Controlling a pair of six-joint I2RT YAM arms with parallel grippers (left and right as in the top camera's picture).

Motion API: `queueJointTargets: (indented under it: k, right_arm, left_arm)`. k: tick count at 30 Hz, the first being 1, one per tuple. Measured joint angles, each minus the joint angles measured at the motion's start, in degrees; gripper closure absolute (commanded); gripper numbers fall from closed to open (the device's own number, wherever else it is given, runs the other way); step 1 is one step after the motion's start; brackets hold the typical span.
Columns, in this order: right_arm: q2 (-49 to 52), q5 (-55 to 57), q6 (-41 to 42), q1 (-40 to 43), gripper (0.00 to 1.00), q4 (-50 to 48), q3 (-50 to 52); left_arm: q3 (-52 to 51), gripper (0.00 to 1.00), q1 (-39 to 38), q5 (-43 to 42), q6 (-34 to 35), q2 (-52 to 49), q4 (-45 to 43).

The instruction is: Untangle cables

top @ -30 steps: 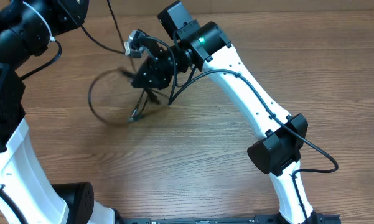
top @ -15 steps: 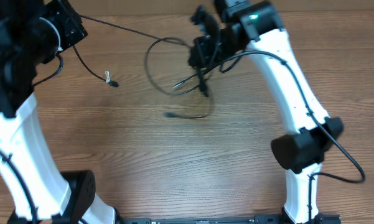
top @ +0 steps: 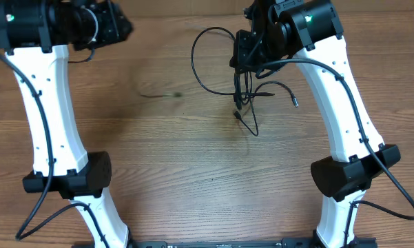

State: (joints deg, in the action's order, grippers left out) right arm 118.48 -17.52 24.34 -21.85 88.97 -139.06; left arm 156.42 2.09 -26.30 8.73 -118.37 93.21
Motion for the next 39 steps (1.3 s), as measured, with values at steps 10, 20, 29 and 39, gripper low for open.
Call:
queueJointTargets:
  k: [10, 20, 29, 39]
  right_arm:
    - [0.0, 0.5, 12.98, 0.0, 0.96, -7.43, 0.02]
    - [-0.02, 0.98, 22.64, 0.0, 0.71, -9.35, 0.02]
    - [-0.02, 2.67, 21.75, 0.46, 0.64, -5.42, 0.02]
    - [-0.02, 5.01, 16.57, 10.86, 0.56, -2.54, 0.02]
  left_arm:
    - [-0.09, 0.72, -0.44, -13.94, -9.7, -0.04, 3.45]
    - [-6.75, 0.69, -11.1, -12.83, -8.31, -0.04, 0.9]
    - [-10.75, 0.68, -16.48, -2.47, 0.79, -0.04, -2.23]
    - [-22.43, 0.69, -16.22, 9.88, 6.78, -0.04, -7.1]
